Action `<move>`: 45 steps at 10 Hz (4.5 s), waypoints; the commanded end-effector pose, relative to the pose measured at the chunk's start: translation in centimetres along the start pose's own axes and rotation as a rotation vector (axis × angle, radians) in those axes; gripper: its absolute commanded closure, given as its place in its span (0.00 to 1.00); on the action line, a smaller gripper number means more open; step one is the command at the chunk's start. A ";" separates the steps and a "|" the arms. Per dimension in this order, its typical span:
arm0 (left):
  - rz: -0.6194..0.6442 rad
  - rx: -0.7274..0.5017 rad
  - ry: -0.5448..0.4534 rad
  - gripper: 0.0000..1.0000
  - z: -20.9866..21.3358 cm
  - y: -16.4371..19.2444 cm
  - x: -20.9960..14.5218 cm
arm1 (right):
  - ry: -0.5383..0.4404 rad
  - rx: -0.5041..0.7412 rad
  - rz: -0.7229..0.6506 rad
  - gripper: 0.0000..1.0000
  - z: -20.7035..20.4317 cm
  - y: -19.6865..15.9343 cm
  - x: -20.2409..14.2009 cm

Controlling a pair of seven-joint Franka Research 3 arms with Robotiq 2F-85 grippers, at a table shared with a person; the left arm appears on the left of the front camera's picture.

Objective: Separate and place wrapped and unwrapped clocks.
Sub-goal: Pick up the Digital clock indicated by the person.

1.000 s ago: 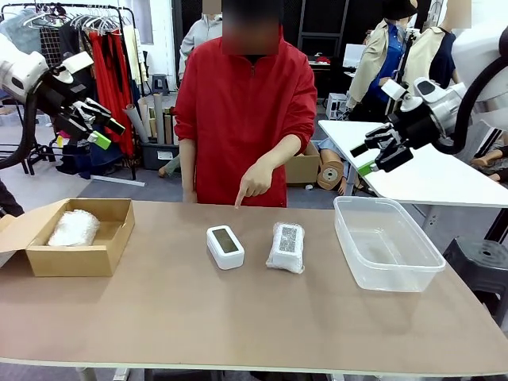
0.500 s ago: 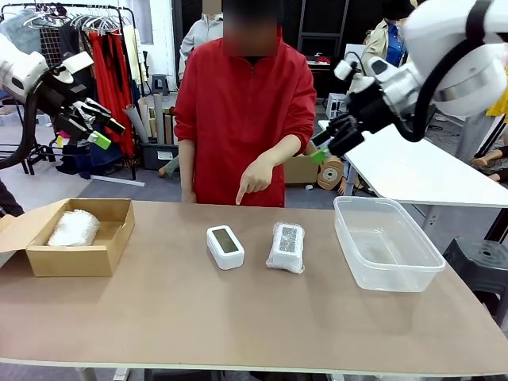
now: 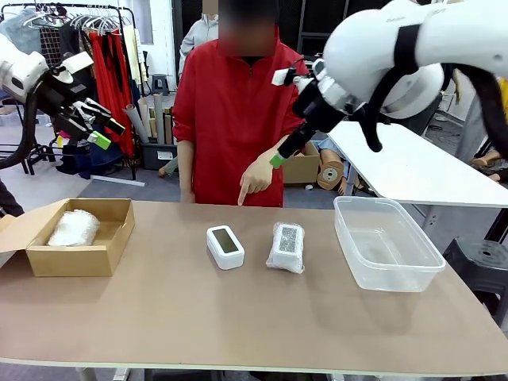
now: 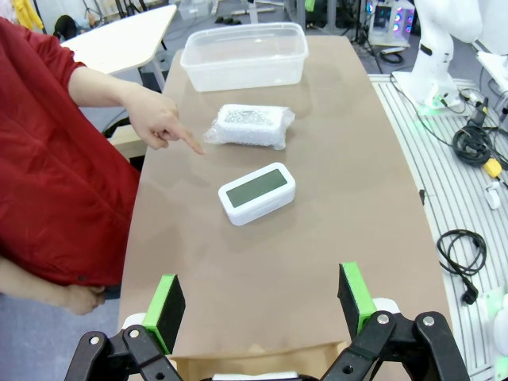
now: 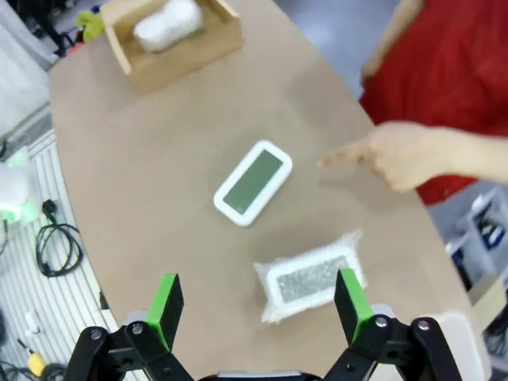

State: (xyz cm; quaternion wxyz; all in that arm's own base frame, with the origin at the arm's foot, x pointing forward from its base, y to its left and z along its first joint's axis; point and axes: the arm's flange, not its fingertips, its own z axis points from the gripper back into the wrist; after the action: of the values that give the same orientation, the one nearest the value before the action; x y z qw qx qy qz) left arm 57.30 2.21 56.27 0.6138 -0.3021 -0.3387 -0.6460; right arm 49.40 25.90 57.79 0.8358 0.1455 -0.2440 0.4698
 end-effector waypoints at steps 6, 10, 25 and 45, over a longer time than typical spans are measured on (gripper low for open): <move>-0.015 -0.009 0.004 0.00 0.0 -0.1 -0.2 | 0.241 -0.024 -0.029 0.00 -6.4 -1.7 5.4; -0.015 -0.009 0.004 0.00 0.0 -0.1 -0.2 | 0.232 -0.064 -0.068 0.00 -5.6 -1.0 4.0; -0.015 -0.009 0.004 0.00 0.0 -0.1 -0.2 | 0.391 -0.284 -0.645 0.00 -26.5 1.8 8.0; -0.015 -0.009 0.004 0.00 0.0 -0.1 -0.2 | 0.501 -0.223 -0.603 0.00 -33.5 1.2 3.6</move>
State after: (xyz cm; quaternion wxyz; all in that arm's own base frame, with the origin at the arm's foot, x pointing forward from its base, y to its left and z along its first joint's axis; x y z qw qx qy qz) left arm 57.30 2.22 56.27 0.6135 -0.3022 -0.3385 -0.6463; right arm 58.59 44.89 31.38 0.9824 0.0027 -0.0321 0.1839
